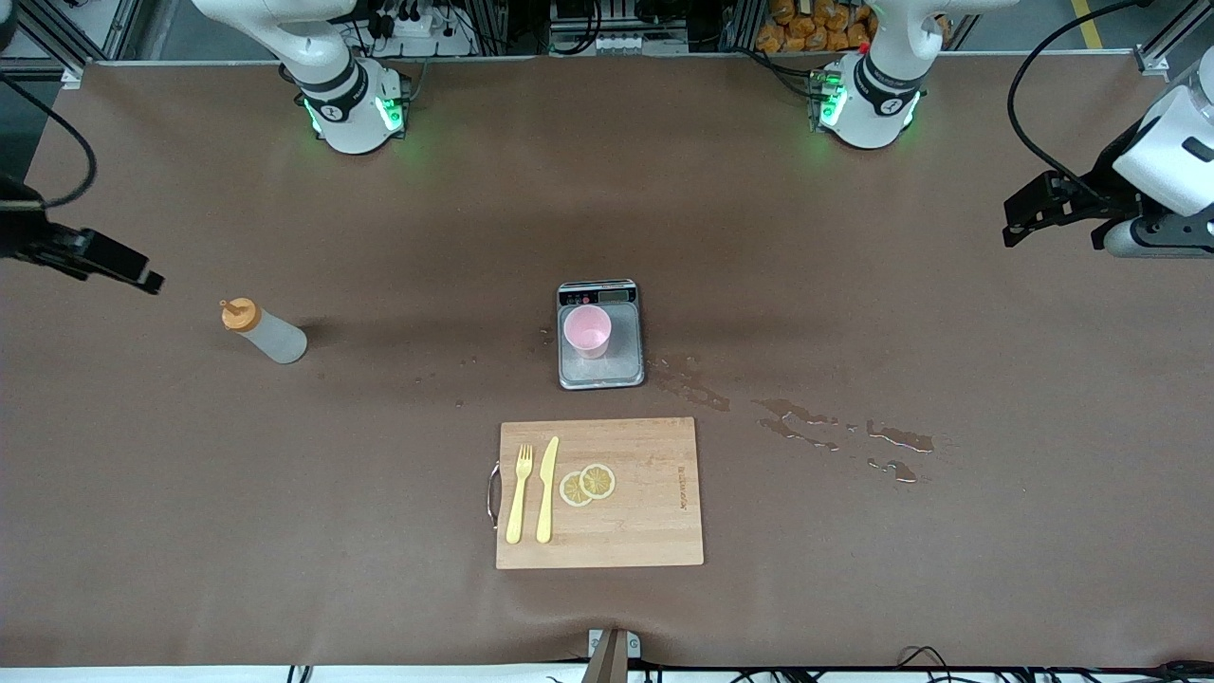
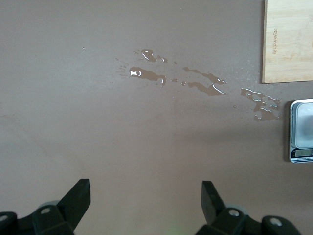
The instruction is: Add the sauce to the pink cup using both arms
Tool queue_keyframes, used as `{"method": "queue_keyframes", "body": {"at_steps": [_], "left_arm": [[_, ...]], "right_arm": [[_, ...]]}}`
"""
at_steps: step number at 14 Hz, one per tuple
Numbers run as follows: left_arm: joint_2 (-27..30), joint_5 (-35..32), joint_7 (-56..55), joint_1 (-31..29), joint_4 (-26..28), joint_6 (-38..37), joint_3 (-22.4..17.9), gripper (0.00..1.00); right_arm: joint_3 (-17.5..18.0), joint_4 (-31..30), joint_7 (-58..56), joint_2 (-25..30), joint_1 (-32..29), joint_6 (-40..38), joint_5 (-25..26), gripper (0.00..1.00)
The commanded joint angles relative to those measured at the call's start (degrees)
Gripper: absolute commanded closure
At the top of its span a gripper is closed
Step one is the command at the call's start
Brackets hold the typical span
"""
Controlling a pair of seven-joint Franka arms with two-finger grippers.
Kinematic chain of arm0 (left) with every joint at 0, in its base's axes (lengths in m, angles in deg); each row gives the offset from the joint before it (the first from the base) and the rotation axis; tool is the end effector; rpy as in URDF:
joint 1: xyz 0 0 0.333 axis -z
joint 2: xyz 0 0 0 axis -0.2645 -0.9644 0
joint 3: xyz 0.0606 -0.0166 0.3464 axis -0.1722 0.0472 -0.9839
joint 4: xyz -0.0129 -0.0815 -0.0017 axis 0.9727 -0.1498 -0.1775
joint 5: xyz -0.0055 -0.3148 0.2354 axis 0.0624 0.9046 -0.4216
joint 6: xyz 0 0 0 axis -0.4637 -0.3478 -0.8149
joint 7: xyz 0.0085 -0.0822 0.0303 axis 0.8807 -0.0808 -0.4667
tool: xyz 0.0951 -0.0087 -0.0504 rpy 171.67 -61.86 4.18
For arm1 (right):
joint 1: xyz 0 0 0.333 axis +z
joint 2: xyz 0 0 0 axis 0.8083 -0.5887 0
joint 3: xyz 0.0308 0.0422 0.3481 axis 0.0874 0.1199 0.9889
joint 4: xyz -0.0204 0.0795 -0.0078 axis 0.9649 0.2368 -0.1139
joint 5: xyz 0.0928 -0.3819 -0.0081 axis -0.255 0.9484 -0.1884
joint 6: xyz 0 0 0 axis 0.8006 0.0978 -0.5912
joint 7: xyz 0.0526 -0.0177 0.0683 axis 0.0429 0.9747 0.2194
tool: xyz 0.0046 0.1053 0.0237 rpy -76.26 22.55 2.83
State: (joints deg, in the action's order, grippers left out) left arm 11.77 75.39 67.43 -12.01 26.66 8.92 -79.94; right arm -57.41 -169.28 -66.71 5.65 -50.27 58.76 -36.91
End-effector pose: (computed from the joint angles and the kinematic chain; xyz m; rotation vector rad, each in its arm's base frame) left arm 0.5396 -0.0661 0.6706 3.1400 -0.0764 -0.0003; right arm 0.5691 -0.0208 0.6725 -3.0154 0.3290 -0.0046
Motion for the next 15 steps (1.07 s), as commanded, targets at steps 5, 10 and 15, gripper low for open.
{"method": "queue_keyframes", "body": {"at_steps": [5, 10, 15], "left_arm": [[0.98, 0.32, -0.27, -0.34, 0.67, -0.03, 0.19, 0.00], [0.90, 0.32, -0.27, -0.86, 0.67, -0.03, 0.02, 0.00], [0.90, 0.41, -0.36, -0.95, 0.67, -0.03, 0.02, 0.00]], "right_arm": [[0.29, -5.19, -3.69, 7.19, -2.34, 0.45, 1.03, 0.00], [4.25, -5.01, -3.60, 6.49, -4.81, 1.68, 3.49, 0.00], [4.25, -4.66, -3.95, 6.40, -4.72, 3.51, 3.92, 0.00]]}}
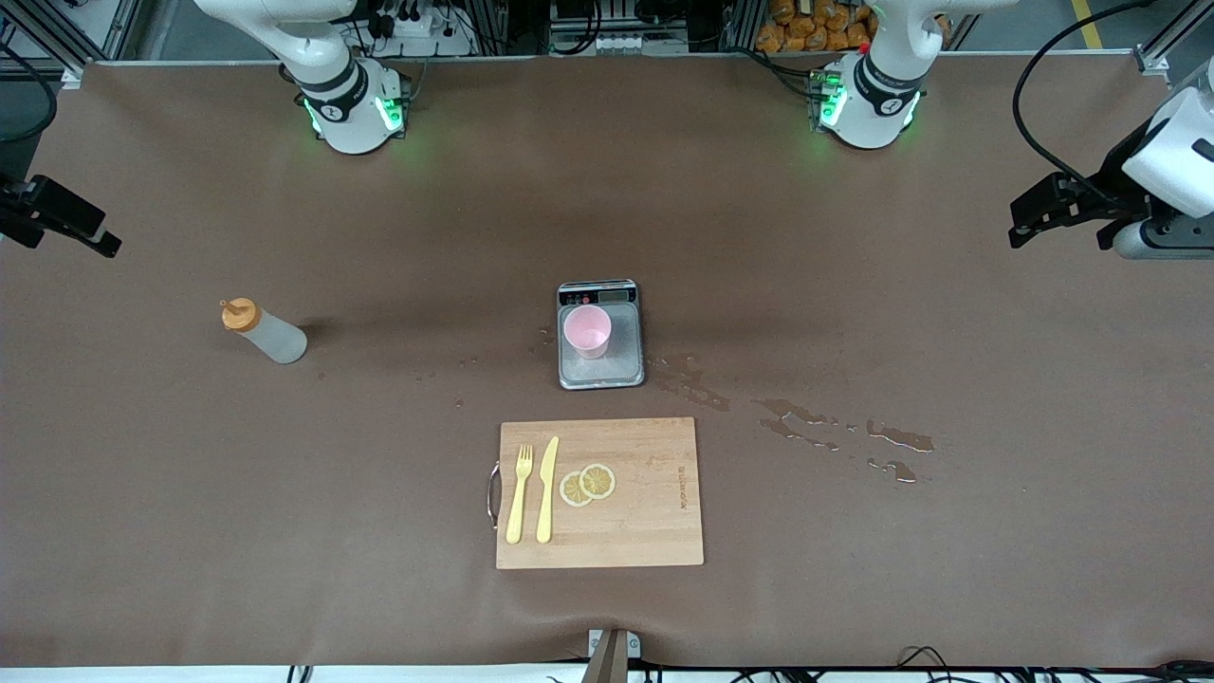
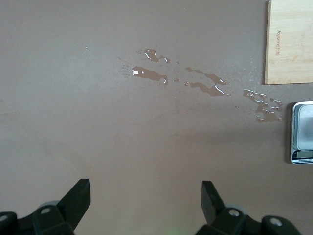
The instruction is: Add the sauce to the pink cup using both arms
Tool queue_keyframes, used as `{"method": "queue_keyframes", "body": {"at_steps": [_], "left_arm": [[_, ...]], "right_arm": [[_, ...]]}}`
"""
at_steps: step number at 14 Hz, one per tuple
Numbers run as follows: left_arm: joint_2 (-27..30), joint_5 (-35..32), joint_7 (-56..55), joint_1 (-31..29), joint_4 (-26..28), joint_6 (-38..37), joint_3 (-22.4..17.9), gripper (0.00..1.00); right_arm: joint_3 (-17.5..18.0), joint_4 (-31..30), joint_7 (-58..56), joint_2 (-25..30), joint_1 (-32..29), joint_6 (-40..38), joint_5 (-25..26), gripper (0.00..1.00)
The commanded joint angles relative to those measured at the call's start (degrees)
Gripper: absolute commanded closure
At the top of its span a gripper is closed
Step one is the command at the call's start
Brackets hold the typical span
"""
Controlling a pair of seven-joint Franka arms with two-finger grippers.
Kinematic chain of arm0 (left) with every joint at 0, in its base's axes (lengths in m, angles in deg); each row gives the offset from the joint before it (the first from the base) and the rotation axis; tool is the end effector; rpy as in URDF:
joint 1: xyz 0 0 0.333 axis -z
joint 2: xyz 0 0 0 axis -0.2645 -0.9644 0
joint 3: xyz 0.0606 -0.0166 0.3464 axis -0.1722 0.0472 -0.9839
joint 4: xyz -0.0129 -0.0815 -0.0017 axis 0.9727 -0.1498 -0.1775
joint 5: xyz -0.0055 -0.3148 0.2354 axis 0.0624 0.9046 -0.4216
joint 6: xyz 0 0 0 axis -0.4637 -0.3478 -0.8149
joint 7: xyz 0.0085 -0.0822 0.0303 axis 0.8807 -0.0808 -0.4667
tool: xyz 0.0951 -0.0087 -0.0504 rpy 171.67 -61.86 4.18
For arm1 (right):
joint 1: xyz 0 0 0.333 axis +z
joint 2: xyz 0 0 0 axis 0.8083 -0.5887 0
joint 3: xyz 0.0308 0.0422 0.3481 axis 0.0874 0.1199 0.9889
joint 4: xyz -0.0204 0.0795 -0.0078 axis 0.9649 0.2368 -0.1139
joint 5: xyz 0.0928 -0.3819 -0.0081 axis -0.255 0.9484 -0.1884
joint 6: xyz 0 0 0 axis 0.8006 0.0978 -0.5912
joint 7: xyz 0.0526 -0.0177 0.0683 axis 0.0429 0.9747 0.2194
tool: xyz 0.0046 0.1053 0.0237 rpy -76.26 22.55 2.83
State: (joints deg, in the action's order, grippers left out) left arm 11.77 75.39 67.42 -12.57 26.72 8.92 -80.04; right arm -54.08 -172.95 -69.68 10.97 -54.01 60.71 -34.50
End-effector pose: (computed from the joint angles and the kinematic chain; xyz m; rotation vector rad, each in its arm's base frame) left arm 0.5403 -0.0599 0.6701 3.1404 -0.0581 -0.0019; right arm 0.5395 -0.0309 0.6963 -3.0515 0.2673 -0.1060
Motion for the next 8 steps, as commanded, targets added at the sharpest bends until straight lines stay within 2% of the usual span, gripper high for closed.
{"method": "queue_keyframes", "body": {"at_steps": [1, 8], "left_arm": [[0.89, 0.41, -0.34, -0.31, 0.61, -0.03, 0.12, 0.00], [0.98, 0.41, -0.34, -0.31, 0.52, -0.03, 0.12, 0.00]], "right_arm": [[1.01, -0.91, -1.15, 1.08, -0.63, 1.75, 2.83, 0.00], [1.01, -0.82, -1.15, 0.47, -0.62, 2.10, 2.75, 0.00]]}}
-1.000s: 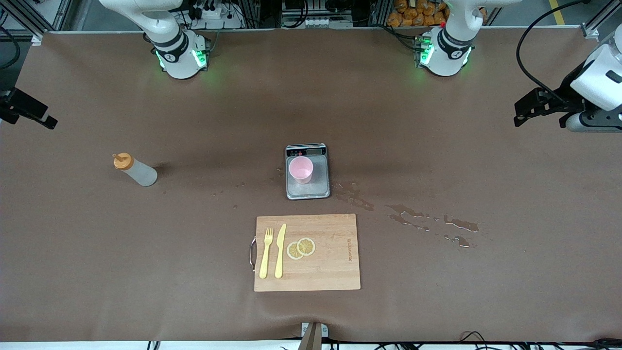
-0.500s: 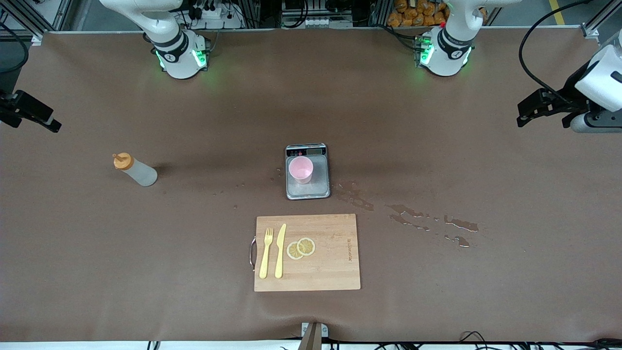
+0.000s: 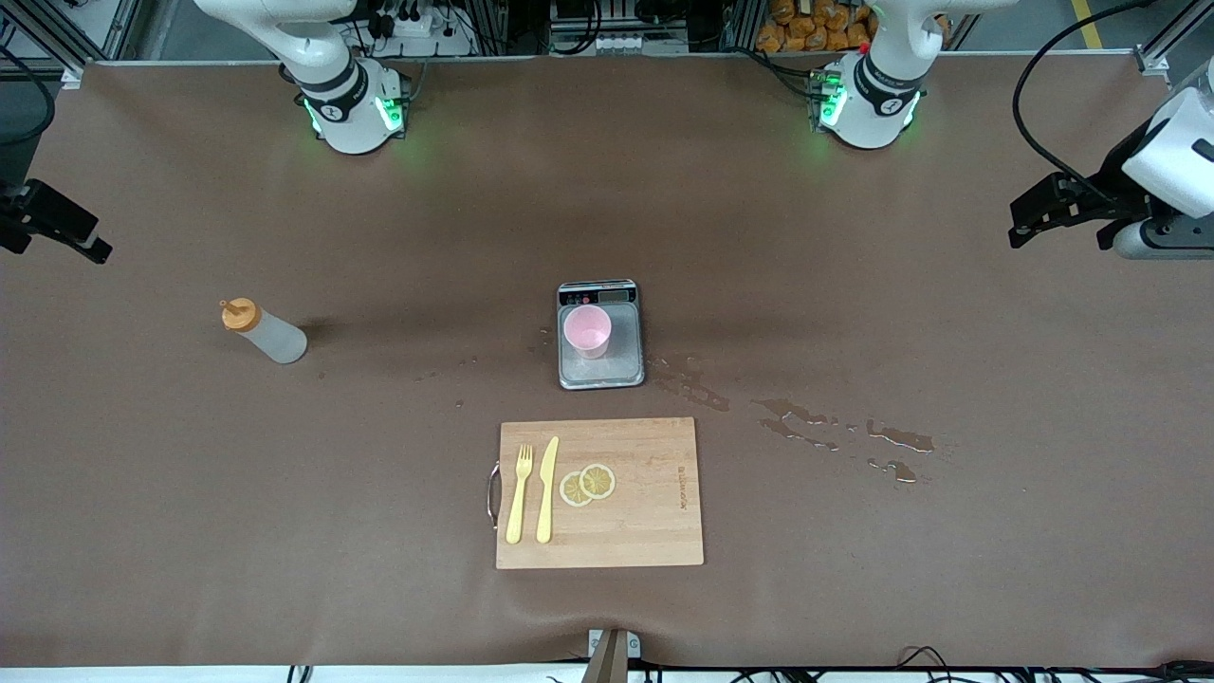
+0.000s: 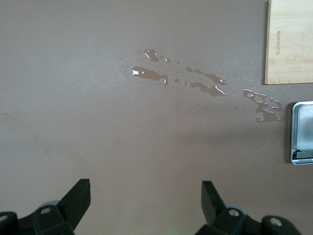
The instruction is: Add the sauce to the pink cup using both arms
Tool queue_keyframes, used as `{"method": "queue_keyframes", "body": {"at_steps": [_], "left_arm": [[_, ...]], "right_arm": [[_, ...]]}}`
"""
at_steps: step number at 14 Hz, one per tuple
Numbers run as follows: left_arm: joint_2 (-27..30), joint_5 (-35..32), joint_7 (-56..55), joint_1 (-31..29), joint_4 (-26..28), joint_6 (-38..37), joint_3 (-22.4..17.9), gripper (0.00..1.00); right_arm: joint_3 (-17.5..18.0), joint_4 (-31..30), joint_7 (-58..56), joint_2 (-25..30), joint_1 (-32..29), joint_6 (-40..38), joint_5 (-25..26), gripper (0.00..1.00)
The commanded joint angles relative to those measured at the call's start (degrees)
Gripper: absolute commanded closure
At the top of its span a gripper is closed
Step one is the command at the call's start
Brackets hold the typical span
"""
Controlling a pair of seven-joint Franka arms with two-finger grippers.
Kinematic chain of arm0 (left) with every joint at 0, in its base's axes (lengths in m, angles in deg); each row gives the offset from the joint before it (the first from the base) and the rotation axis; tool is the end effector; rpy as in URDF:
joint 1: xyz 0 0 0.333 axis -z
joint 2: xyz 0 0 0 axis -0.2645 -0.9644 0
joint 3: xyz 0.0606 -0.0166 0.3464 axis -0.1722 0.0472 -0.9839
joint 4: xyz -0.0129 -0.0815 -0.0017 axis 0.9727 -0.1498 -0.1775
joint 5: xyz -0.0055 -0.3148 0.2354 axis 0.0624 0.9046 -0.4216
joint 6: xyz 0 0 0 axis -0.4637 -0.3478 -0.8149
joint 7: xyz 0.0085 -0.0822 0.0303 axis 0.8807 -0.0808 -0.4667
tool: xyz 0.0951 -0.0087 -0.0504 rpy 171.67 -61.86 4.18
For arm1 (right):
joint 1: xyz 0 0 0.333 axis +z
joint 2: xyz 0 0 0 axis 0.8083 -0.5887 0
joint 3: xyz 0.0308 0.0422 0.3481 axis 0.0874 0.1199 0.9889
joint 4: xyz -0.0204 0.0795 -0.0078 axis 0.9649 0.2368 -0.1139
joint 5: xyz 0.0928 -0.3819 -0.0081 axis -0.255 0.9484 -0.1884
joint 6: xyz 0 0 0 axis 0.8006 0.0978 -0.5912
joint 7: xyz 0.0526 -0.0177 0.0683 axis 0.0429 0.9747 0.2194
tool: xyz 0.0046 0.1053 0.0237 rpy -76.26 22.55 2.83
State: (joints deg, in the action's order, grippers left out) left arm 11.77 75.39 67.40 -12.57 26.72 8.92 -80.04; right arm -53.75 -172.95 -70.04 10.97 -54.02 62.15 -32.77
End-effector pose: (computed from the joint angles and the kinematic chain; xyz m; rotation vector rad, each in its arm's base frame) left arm 0.5403 -0.0599 0.6701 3.1404 -0.0575 -0.0019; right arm 0.5420 -0.0313 0.6986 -3.0810 0.2539 -0.1468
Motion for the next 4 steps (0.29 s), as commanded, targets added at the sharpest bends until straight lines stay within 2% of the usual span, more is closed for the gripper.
{"method": "queue_keyframes", "body": {"at_steps": [1, 4], "left_arm": [[1.07, 0.41, -0.33, -0.31, 0.52, -0.03, 0.12, 0.00], [1.16, 0.41, -0.33, -0.31, 0.52, -0.12, 0.20, 0.00]], "right_arm": [[0.68, -0.82, -0.71, 0.55, -0.53, 0.66, 1.11, 0.00], [0.50, -0.64, -0.88, 0.55, -0.97, 0.31, 1.37, 0.00]]}}
